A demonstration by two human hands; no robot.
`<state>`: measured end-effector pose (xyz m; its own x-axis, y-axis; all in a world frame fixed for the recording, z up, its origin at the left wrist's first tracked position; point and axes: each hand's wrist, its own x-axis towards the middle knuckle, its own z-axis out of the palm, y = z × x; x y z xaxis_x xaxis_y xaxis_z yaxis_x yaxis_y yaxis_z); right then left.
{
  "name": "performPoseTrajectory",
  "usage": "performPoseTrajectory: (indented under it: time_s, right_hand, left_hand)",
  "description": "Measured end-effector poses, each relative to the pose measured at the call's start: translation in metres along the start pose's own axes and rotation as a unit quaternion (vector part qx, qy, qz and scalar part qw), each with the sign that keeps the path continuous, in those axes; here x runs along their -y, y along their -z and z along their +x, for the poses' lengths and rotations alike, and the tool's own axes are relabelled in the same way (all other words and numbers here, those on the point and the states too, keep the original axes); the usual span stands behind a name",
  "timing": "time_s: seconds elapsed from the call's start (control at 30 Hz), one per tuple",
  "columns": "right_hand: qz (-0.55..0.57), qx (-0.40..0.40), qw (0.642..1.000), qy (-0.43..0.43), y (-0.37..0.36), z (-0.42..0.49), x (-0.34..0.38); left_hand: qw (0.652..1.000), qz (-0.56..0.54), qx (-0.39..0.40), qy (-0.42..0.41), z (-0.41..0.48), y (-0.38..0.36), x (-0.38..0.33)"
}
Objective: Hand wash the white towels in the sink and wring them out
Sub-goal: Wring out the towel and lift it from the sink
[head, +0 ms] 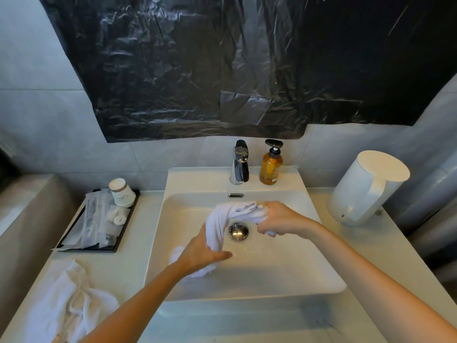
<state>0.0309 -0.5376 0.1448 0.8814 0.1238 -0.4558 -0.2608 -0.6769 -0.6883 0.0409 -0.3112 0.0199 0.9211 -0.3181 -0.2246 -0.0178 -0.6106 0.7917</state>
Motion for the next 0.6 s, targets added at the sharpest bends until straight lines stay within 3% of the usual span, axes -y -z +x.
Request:
performPoseTrajectory:
  time_s: [0.2,0.37,0.5,0.6]
  right_hand:
    - [0.033,-0.102,0.989,0.101,0.025,-0.009,0.013]
    - [0.011,-0.224,0.973,0.048,0.028,0.01,-0.039]
    - [-0.114,-0.208,0.971,-0.01,0.006,0.011,-0.092]
    - [-0.141,-0.154,0.977,-0.036,-0.004,0.001,-0.119]
  left_hand:
    - [1.0,-0.004,-0.028,0.013,-0.007,0.015,-0.008]
    - [0.981,0.073,-0.179,-0.019,0.001,0.059,-0.032]
    - [0.96,0.203,-0.167,-0.092,0.002,0.071,-0.068]
    - [0.956,0.206,-0.14,-0.156,0.003,0.059,-0.093]
